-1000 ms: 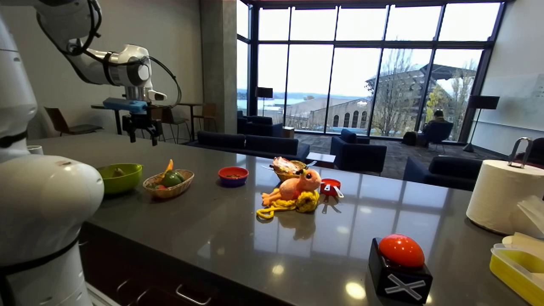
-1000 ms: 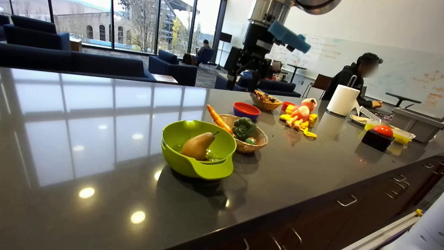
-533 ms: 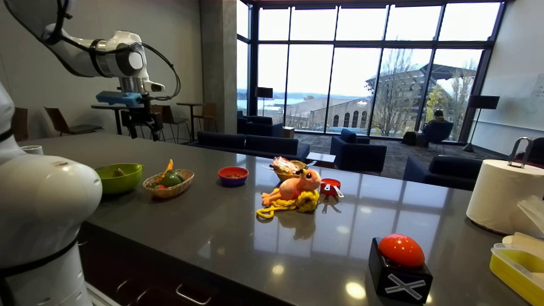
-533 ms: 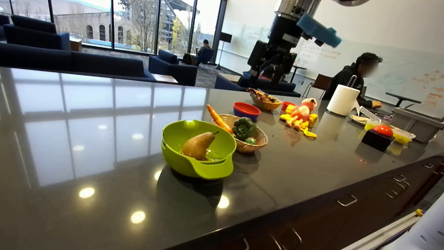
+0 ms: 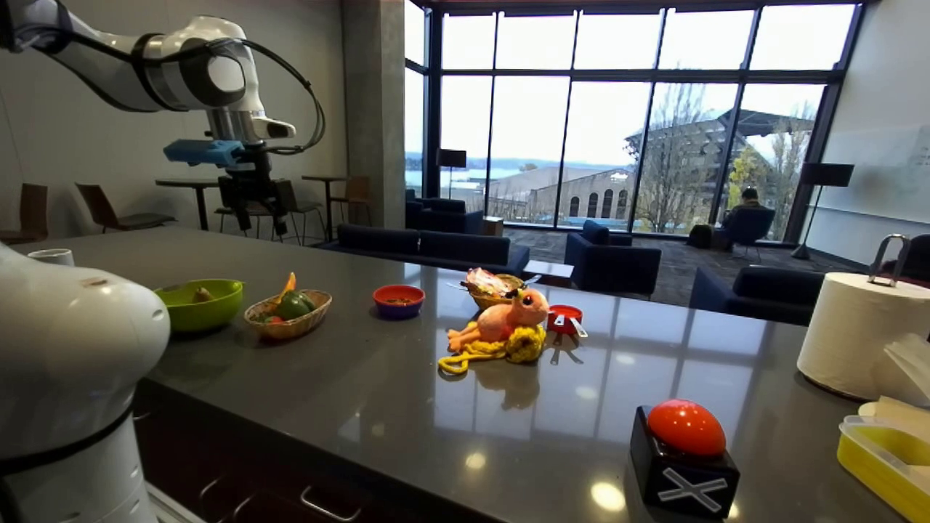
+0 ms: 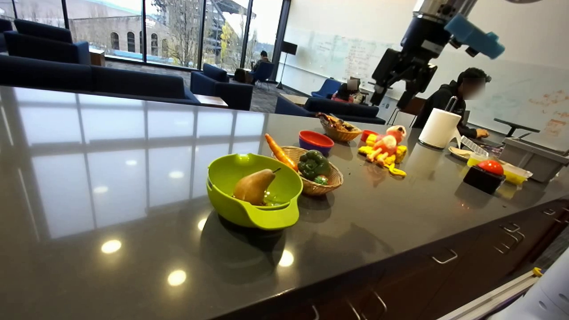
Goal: Put yellow vegetable in the green bowl
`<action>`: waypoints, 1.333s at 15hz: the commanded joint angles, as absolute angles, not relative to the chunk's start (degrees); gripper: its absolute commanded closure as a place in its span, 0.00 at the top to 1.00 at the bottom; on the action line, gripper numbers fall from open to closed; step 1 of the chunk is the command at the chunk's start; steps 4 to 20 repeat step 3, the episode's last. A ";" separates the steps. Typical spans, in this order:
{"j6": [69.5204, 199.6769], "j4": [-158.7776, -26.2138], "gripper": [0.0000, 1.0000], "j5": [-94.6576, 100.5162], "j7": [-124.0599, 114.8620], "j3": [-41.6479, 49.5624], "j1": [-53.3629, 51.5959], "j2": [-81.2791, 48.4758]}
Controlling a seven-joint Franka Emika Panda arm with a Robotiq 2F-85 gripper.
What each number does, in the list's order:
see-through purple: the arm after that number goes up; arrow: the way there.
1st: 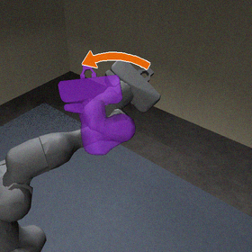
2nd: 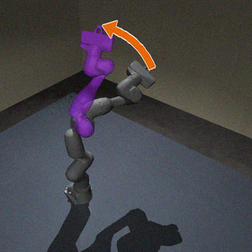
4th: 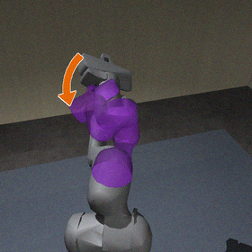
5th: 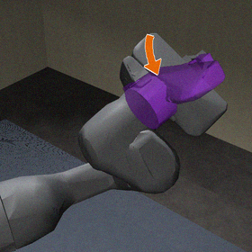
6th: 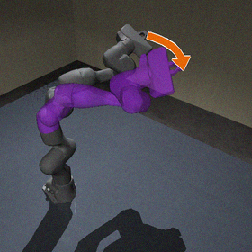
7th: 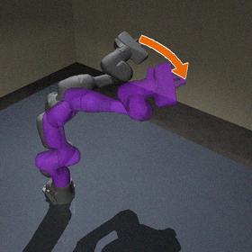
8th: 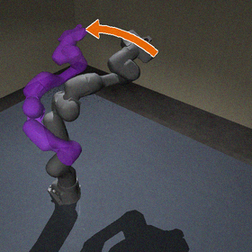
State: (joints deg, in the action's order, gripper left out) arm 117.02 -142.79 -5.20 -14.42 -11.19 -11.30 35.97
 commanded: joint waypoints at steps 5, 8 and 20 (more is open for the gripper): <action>115.54 -145.28 1.00 -5.71 -12.51 -10.23 -9.61 40.77; 115.54 -145.28 1.00 -5.71 -12.51 -10.23 -9.61 40.77; 115.54 -145.28 1.00 -5.71 -12.51 -10.23 -9.61 40.77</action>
